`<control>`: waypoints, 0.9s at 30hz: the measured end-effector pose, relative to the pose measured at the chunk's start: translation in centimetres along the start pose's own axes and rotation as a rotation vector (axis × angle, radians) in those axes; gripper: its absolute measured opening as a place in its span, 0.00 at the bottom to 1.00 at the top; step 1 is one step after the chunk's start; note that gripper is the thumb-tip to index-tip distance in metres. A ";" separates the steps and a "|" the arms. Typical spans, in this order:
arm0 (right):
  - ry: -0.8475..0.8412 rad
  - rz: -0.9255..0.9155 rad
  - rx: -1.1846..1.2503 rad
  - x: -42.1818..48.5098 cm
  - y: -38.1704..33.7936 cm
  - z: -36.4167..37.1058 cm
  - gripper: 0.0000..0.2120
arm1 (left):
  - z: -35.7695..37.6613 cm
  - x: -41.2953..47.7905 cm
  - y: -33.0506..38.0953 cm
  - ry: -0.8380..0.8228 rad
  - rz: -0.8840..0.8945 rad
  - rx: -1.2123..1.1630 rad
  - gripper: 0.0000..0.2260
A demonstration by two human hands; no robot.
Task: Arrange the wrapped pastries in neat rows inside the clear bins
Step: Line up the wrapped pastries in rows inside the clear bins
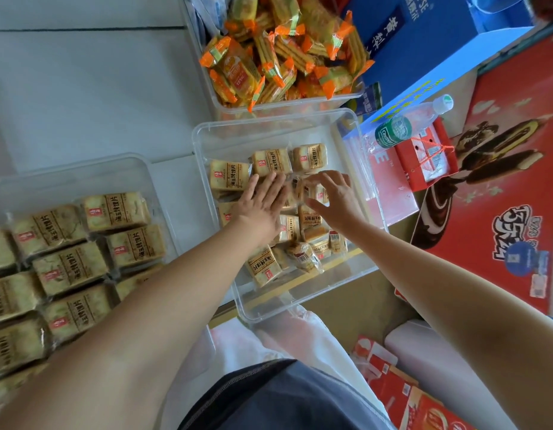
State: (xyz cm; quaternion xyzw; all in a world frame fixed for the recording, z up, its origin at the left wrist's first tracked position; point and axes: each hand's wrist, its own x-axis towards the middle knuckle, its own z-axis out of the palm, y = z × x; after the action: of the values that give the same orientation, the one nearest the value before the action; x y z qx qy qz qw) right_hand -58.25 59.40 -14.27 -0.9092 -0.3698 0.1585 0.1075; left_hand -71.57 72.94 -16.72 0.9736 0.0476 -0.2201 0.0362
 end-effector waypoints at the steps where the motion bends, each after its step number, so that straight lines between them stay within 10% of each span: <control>1: 0.002 0.012 0.000 0.1 -0.1 0.1 0.17 | 0.2 0.0 0.0 -0.003 -0.002 0.012 0.32; 27: -0.030 -0.012 0.031 -0.2 1.1 0.4 0.25 | 1.0 -0.1 0.1 0.026 -0.023 0.008 0.32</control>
State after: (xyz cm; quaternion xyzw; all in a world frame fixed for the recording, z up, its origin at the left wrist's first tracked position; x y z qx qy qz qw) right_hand -57.84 58.55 -14.88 -0.9026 -0.3744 0.1773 0.1168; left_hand -72.05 72.73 -17.54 0.9759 0.0586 -0.2082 0.0290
